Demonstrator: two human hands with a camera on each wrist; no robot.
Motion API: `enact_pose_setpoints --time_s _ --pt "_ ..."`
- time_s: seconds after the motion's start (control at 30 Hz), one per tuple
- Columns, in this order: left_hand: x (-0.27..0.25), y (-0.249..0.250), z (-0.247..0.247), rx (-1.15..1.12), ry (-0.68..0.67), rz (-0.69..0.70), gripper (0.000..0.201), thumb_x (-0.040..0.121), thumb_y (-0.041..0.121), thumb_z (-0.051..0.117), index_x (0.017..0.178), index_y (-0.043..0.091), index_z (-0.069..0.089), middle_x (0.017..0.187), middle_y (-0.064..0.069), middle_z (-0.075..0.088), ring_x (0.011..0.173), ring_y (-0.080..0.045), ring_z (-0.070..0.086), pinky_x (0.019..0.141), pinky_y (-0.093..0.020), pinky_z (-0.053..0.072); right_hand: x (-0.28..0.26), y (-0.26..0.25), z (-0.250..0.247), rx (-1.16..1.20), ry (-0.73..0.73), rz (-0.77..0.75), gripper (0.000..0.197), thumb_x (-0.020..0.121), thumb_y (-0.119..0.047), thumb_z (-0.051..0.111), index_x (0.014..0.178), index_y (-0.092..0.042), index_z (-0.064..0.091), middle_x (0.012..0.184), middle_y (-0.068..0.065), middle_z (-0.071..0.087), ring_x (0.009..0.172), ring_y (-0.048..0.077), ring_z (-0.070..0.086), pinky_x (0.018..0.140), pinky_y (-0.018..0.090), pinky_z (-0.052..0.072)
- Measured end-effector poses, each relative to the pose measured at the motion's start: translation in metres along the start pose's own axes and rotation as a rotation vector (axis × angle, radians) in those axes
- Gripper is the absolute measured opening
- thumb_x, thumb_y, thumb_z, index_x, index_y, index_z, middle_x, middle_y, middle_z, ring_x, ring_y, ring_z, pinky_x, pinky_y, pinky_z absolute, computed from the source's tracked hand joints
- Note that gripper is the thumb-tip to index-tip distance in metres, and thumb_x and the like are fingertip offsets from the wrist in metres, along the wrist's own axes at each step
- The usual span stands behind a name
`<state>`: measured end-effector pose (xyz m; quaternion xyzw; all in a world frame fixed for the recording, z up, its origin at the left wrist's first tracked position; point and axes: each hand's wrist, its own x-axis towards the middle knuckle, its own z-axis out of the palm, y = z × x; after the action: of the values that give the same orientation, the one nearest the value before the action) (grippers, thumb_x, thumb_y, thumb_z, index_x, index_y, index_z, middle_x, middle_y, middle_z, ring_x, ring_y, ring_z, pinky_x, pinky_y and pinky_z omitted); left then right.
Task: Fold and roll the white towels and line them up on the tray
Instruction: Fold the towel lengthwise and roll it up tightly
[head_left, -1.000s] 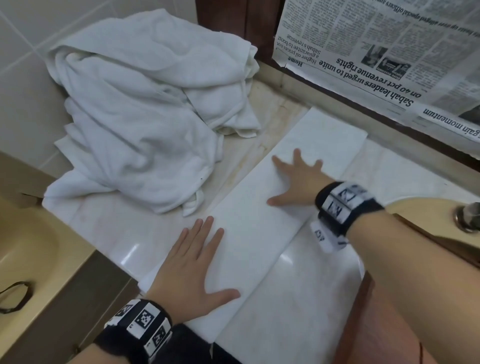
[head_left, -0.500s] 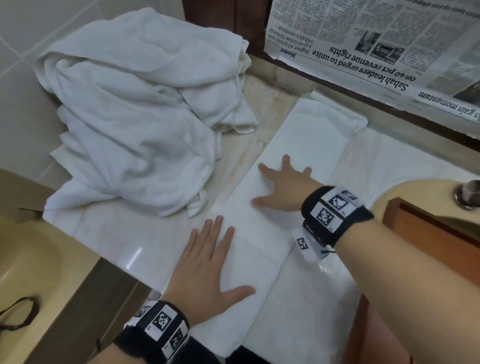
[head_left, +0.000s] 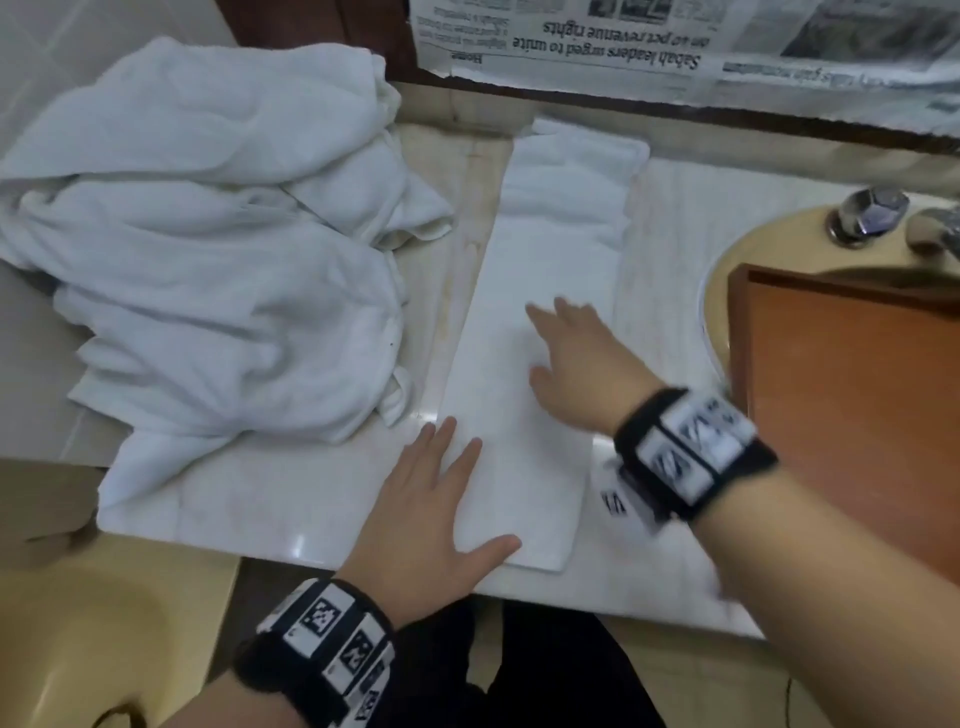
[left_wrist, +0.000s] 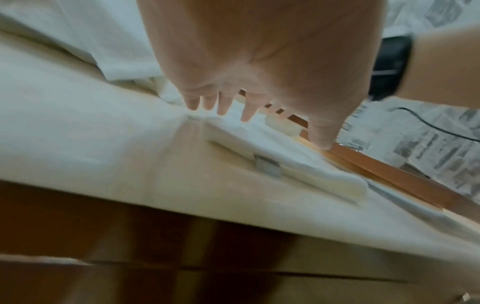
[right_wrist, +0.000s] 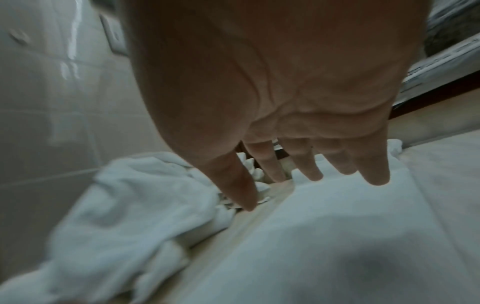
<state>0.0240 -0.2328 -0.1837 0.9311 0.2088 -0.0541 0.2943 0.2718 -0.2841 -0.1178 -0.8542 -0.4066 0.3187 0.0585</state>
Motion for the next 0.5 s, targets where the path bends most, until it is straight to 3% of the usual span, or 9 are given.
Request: enact_pose_setpoints --time_s 0.1,0.17,0.23,0.3,0.37,0.5 --pt "-0.017 -0.025 -0.014 0.062 -0.005 0.188 0.088 0.079 0.082 0.061 0.149 0.030 0.049 0.159 0.001 0.037 0.145 -0.021 0.036 0.116 -0.044 0.038 -0.081 0.002 0.044 0.065 -0.091 -0.089 0.089 0.089 -0.021 0.056 0.163 -0.019 0.006 0.169 0.005 -0.008 0.156 0.024 -0.010 0.126 0.031 0.000" --pt "-0.024 -0.039 -0.014 0.134 -0.037 0.324 0.075 0.080 0.074 0.068 0.139 0.029 0.059 0.145 0.000 0.050 0.130 -0.022 0.050 0.103 -0.044 0.050 -0.121 0.010 0.080 0.002 -0.123 -0.184 0.093 0.087 -0.027 0.055 0.163 -0.022 0.000 0.167 -0.002 -0.022 0.153 0.020 -0.021 0.126 0.034 -0.004" --pt "-0.028 -0.048 -0.007 0.189 -0.041 0.438 0.064 0.083 0.064 0.073 0.134 0.027 0.064 0.135 -0.001 0.056 0.118 -0.022 0.056 0.096 -0.042 0.053 -0.145 0.022 0.118 -0.104 -0.070 -0.285 0.091 0.090 -0.037 0.052 0.163 -0.023 0.000 0.167 -0.003 -0.022 0.154 0.020 -0.022 0.126 0.039 -0.002" --pt "-0.031 -0.054 0.001 0.200 0.014 0.511 0.053 0.087 0.053 0.076 0.131 0.025 0.067 0.125 -0.002 0.061 0.106 -0.022 0.059 0.090 -0.039 0.053 -0.156 0.035 0.148 -0.195 0.015 -0.336 0.082 0.095 -0.043 0.051 0.163 -0.020 0.010 0.170 0.001 -0.007 0.157 0.024 -0.006 0.126 0.045 0.012" --pt "-0.034 -0.056 0.007 0.180 0.085 0.569 0.041 0.091 0.043 0.077 0.126 0.023 0.071 0.114 -0.002 0.065 0.092 -0.021 0.060 0.082 -0.037 0.052 -0.157 0.047 0.166 -0.195 0.111 -0.362 0.069 0.099 -0.039 0.053 0.160 -0.018 0.027 0.169 0.004 0.012 0.156 0.026 0.012 0.122 0.049 0.026" --pt "-0.042 -0.055 0.015 0.126 0.143 0.637 0.024 0.093 0.025 0.078 0.117 0.020 0.077 0.094 0.001 0.068 0.073 -0.019 0.056 0.070 -0.033 0.045 -0.159 0.066 0.185 -0.164 0.324 -0.503 0.050 0.099 -0.029 0.063 0.147 -0.019 0.053 0.160 0.010 0.038 0.148 0.029 0.036 0.117 0.052 0.033"
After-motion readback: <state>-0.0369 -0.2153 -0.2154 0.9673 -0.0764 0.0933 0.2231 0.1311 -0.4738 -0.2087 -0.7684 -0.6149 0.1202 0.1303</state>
